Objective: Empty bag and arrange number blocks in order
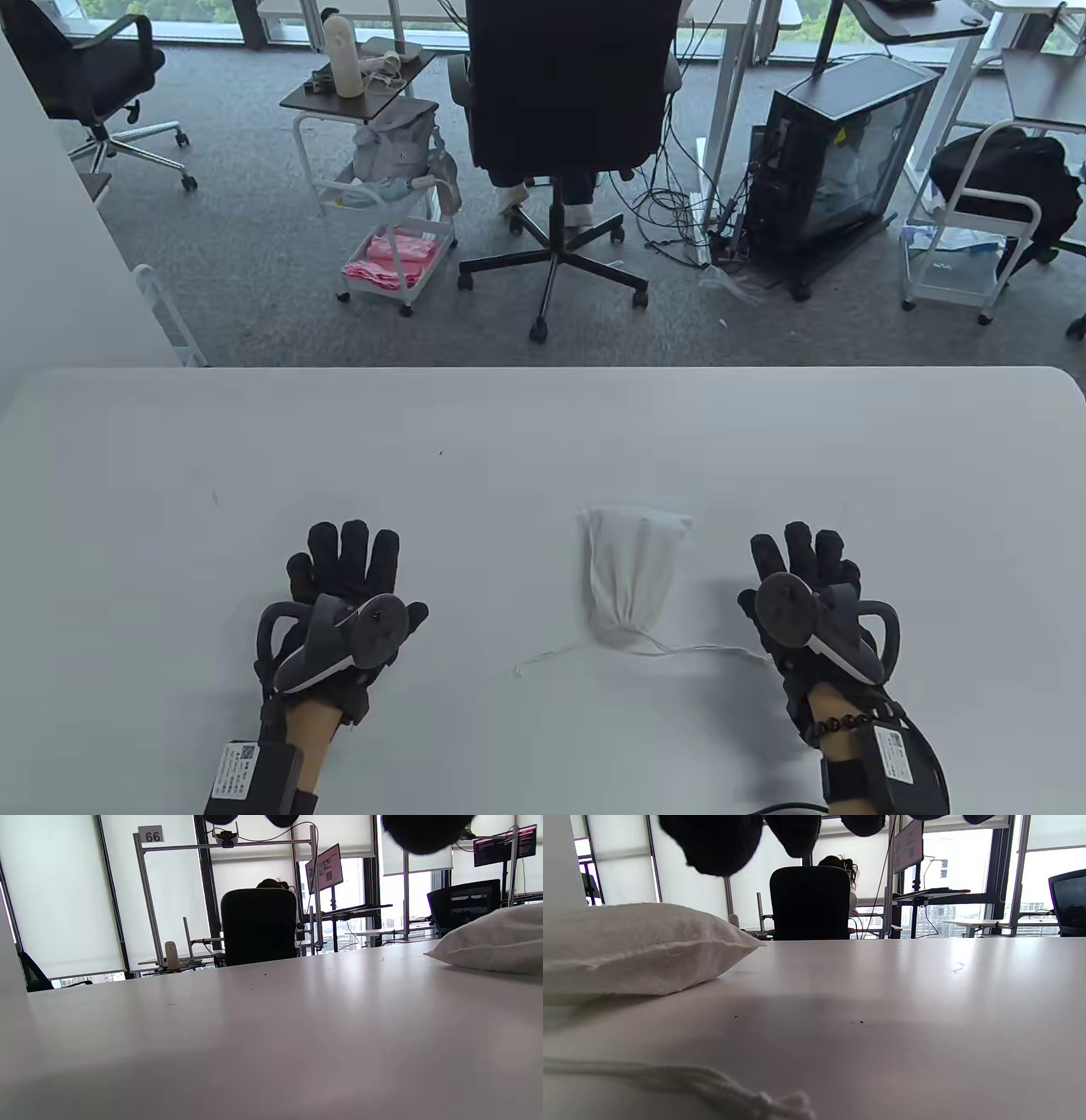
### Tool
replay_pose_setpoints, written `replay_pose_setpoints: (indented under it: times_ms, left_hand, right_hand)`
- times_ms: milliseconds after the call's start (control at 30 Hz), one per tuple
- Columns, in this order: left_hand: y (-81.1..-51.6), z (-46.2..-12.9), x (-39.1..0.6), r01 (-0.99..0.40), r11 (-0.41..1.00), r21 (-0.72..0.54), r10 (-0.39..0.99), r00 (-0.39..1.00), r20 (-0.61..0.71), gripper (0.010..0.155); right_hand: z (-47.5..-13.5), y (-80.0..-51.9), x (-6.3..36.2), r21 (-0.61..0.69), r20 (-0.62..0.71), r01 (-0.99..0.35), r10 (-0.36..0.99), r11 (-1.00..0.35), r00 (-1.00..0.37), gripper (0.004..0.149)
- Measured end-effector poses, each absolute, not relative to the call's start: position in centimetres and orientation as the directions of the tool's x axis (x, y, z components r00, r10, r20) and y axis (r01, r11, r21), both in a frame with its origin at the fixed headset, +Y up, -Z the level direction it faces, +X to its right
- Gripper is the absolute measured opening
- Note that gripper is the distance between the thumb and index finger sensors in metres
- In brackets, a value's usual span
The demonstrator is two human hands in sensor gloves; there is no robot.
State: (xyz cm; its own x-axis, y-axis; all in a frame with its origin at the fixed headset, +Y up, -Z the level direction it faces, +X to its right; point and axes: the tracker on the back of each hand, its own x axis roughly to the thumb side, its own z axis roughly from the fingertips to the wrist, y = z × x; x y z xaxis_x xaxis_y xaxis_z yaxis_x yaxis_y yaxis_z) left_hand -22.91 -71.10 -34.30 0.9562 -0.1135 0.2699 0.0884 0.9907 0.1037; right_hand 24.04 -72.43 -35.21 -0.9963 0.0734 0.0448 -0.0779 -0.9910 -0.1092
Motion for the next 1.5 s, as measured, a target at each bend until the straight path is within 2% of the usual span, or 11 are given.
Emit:
replay_pose_setpoints:
  times_ms: [467,900,1267,1500]
  left_hand:
    - [-70.4,-33.8,-22.7,0.055,0.981,0.185,-0.103,0.959,0.265,0.084]
    - [-70.3,-33.8,-22.7,0.06,0.983,0.176,-0.106,0.96,0.259,0.084]
    - [-70.1,-33.7,-23.1,0.063,0.978,0.2,-0.111,0.966,0.235,0.082]
    - [-70.0,-33.7,-23.2,0.067,0.974,0.217,-0.117,0.967,0.225,0.082]
  right_hand:
    - [-34.4,-71.6,24.0,-0.16,0.064,-0.118,0.109,-0.98,-0.992,0.067]
    - [-34.5,-71.7,23.7,-0.195,0.099,-0.147,0.129,-0.97,-0.987,0.065]
    - [-34.5,-71.9,22.5,-0.213,0.184,-0.168,0.129,-0.962,-0.974,0.064]
    - [-34.4,-71.7,20.6,-0.278,0.275,-0.145,0.066,-0.95,-0.959,0.062]
